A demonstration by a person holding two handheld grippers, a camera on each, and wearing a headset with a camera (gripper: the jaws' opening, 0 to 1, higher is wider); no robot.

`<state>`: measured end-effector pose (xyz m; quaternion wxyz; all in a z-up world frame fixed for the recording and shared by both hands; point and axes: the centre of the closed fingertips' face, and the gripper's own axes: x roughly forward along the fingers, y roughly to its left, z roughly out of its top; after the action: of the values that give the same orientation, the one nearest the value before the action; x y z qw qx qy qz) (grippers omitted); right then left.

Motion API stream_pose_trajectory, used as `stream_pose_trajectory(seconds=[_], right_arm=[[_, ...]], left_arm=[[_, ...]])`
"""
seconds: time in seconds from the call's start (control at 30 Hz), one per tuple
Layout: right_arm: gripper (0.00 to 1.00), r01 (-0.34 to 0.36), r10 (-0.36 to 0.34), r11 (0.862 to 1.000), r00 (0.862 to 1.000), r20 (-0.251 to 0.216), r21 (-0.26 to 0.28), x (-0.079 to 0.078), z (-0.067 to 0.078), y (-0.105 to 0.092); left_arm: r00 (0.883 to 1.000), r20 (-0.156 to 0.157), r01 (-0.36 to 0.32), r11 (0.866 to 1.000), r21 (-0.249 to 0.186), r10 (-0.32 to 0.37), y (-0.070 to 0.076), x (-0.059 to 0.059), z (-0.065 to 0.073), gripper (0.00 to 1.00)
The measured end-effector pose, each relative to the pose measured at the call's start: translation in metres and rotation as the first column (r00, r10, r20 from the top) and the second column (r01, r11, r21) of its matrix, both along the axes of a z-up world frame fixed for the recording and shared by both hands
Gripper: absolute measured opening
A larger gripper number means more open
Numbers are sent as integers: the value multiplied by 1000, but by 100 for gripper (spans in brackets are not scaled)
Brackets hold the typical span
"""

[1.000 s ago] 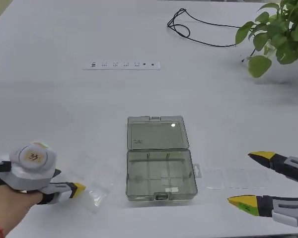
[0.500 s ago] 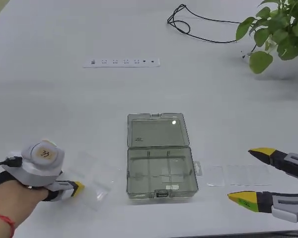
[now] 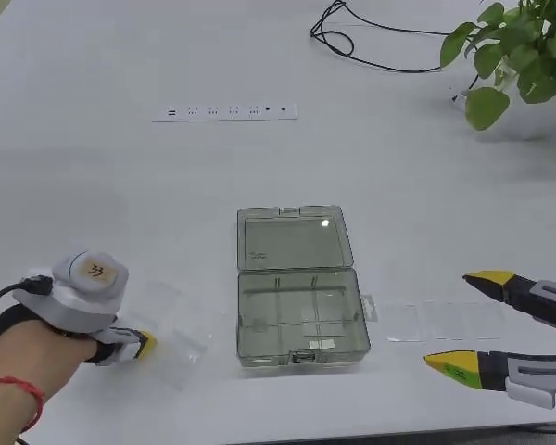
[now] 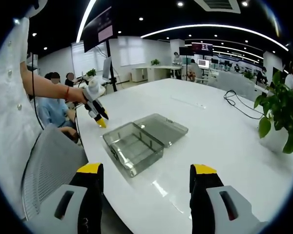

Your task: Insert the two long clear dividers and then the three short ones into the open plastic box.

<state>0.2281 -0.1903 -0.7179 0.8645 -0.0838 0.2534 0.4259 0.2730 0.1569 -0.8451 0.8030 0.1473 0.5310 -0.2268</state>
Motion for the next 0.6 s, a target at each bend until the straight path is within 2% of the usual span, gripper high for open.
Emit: stream_pose_trajectory(seconds=[0.23,0.37,0.6], right_arm=[[73,5,-5,1000,1000,0,2,-1,0,-1],[73,5,-5,1000,1000,-2,0,-2,0,0],[72,4,-4,1000,1000,2,-1,-1,1,0]], left_arm=[[1000,-4,-2,1000,4,2,4,3,-2,32],[1000,-8,-2,1000,3,2,4,3,-3,32],[1000,-30,-6,1000,-8,6,5,2,-2,32]])
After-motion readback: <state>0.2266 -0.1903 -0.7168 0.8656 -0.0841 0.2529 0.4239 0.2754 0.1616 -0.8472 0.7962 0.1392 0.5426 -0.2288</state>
